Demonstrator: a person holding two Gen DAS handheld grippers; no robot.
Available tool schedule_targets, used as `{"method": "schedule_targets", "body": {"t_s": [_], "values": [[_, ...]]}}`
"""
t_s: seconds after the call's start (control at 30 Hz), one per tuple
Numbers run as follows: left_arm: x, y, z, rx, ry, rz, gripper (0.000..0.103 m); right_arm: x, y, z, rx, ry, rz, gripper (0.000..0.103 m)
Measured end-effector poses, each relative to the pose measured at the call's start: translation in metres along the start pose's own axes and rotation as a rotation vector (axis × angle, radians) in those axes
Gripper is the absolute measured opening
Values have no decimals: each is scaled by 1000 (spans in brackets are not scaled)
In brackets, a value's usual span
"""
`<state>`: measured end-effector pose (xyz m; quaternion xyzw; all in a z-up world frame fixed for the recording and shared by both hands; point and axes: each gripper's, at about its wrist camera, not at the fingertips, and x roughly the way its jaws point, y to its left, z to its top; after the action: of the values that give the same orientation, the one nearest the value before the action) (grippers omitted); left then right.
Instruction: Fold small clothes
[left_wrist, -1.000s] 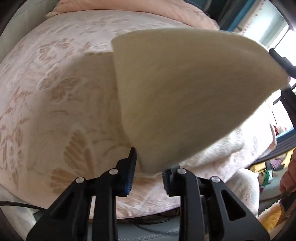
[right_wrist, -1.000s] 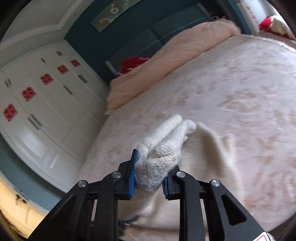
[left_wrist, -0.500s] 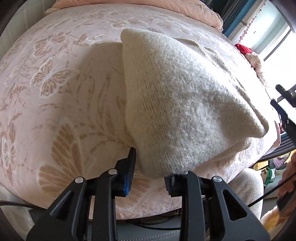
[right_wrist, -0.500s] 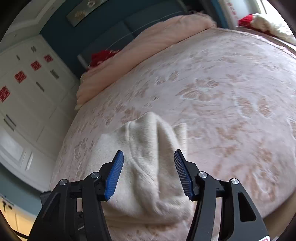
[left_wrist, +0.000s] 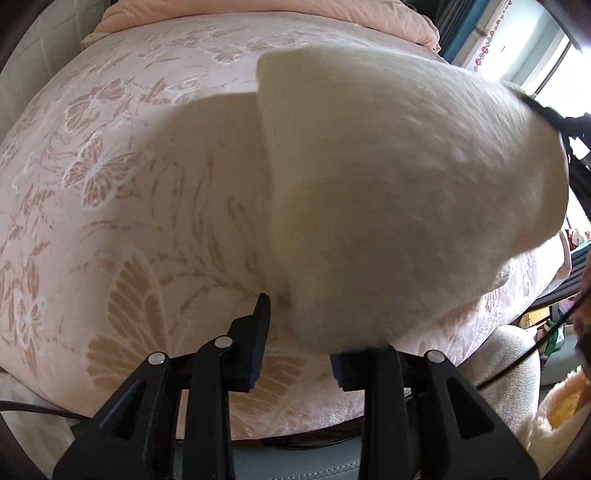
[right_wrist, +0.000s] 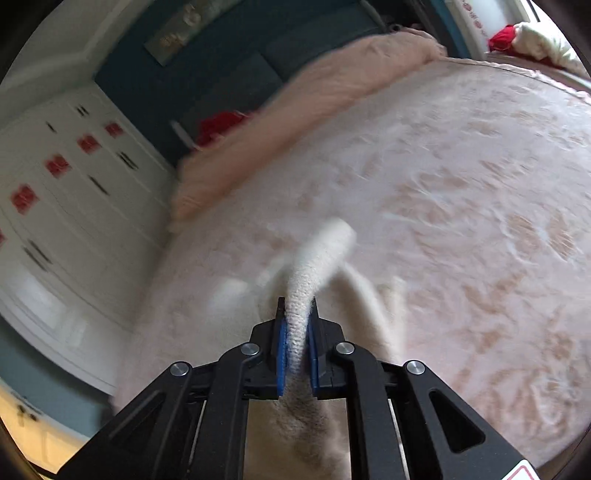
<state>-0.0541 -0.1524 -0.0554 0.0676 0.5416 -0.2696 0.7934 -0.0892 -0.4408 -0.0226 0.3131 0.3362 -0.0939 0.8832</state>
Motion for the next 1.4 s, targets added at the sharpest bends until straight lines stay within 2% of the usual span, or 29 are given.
{"method": "schedule_targets", "body": {"t_s": [0.03,0.07,0.1,0.17,0.23,0.27,0.33,0.37,0.5,0.67,0.7,0.73,0.77,0.87,0.93,1.03,1.07,1.1,1.13,1.23,1.27,1.3,1.33,1.4], "values": [[2,-1,0,5,2,3,29,23,-12,-9,-5,75,-56,10],[4,-2,0,7,6,8,29,38,-21,-18,14,145,-70,10],[6,-2,0,8,11,12,29,45,-27,-25,46,167,-55,11],[8,-1,-1,-2,17,14,29,26,-26,-23,87,102,-10,16],[6,-1,-1,3,20,18,29,-8,-15,-20,82,16,-17,20],[3,-1,-1,5,19,18,29,-17,-10,-21,66,2,-19,22],[-1,-2,-3,6,18,17,29,-34,0,-25,33,-3,-28,43],[-2,-2,-4,6,19,14,28,-39,4,-28,8,5,-45,46],[-23,-5,-11,8,-7,-33,27,-48,13,-52,-60,50,-65,47],[-58,-12,-6,-2,-77,-79,33,-23,14,-76,-91,104,-88,47],[-63,-14,-3,0,-97,-86,34,-19,13,-77,-85,109,-89,40],[-65,-16,2,2,-115,-86,34,-19,12,-77,-77,114,-76,19],[-64,-18,8,3,-129,-72,34,-21,13,-75,-70,110,-61,13],[-42,-18,17,-5,-99,-10,34,-49,11,-66,-40,44,3,9],[-23,-12,16,-27,-48,21,36,-55,3,-66,-40,37,-44,0],[-16,-8,8,-35,-52,52,37,-20,-30,-83,-22,199,-200,0],[-15,-9,7,-30,-54,61,38,-16,-43,-90,44,233,-214,0],[-16,-11,6,-23,-54,67,38,-20,-46,-90,75,219,-189,0],[-19,-12,5,-15,-58,67,37,-38,-41,-86,93,139,-139,1],[-33,-14,6,-14,-75,39,38,-66,-10,-67,41,29,-61,14],[-37,-14,7,-27,-78,23,38,-65,0,-62,7,33,-37,23],[-38,-14,7,-36,-78,15,39,-62,9,-58,-23,45,-21,51],[-39,-14,8,-40,-78,14,39,-57,17,-56,-55,46,-14,64],[-38,-15,10,-49,-75,21,39,-35,27,-59,-95,85,-17,64]]}}
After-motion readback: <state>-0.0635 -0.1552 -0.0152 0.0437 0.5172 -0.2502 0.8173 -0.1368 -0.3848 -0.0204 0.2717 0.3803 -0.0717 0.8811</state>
